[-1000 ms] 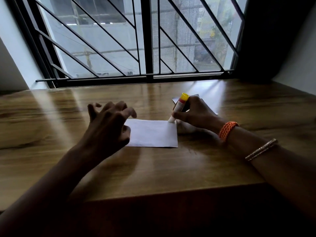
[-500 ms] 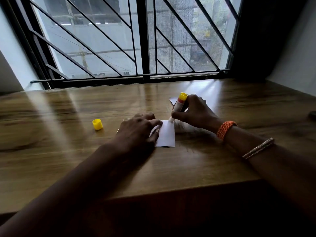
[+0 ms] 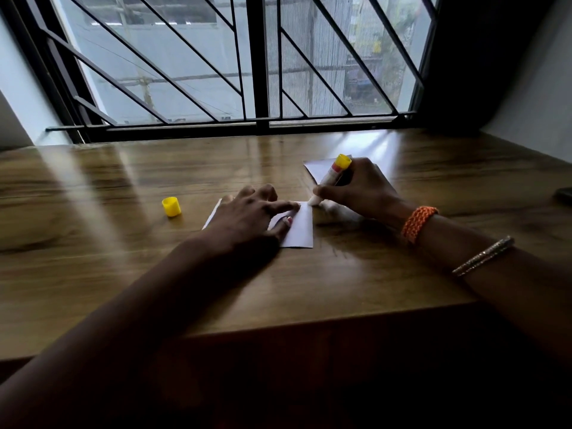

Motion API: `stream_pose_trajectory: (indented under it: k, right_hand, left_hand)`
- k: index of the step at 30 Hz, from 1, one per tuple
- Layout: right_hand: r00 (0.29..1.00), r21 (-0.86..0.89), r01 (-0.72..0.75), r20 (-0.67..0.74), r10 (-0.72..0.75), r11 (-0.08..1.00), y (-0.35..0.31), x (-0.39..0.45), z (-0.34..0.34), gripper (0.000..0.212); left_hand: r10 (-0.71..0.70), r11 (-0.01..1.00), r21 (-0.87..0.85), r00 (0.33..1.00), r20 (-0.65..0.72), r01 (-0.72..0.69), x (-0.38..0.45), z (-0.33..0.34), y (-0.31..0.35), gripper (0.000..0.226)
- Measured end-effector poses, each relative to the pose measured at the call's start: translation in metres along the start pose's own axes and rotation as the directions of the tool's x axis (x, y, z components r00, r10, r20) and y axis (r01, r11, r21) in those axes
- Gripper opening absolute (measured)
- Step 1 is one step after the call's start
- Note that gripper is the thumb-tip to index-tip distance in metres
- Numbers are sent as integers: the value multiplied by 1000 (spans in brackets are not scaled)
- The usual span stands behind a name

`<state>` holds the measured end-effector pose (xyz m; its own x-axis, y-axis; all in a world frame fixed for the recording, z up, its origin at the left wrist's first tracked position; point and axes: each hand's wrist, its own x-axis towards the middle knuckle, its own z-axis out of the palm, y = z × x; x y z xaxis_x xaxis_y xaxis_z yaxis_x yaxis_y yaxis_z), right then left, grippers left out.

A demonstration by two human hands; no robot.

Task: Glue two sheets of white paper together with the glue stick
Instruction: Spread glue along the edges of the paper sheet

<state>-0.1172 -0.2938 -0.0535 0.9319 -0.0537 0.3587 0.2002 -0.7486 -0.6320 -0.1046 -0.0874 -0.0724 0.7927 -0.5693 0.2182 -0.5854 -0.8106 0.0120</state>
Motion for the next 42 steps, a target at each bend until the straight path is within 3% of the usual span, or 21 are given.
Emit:
stream_pose_trajectory:
  k: [6,15,31,36,40,42]
  right_hand:
    - [999,22,-37,13,36,999,-1,1,1,33]
    - [998,72,32,51,-36,997,-7,-13,-1,19]
    - [981,179,50,177,-82,983,-16,-38,-5,23]
    - [960,219,85,244,-139,972,-19,-43,-7,19]
    - [904,265,15,408,-126,964,-19,-36,-19,19]
    - [901,349,-1,406,-150,937,-20,-30,-21,11]
  left_hand:
    - [-10,1000,-19,1000,-7,10,0,0,1,41]
    - [-34,999,-29,999,-23,33,0,2,2,41]
    - [-43,998,-35,999,-27,42,-3,-3,7,45]
    - [-54,998,-39,998,-26,53,-5,-3,9,46]
    - [-56,996,-71,998,-43,53,-7,-3,8,55]
    - [-51,993,-107,997,-65,44,-8,-4,9,58]
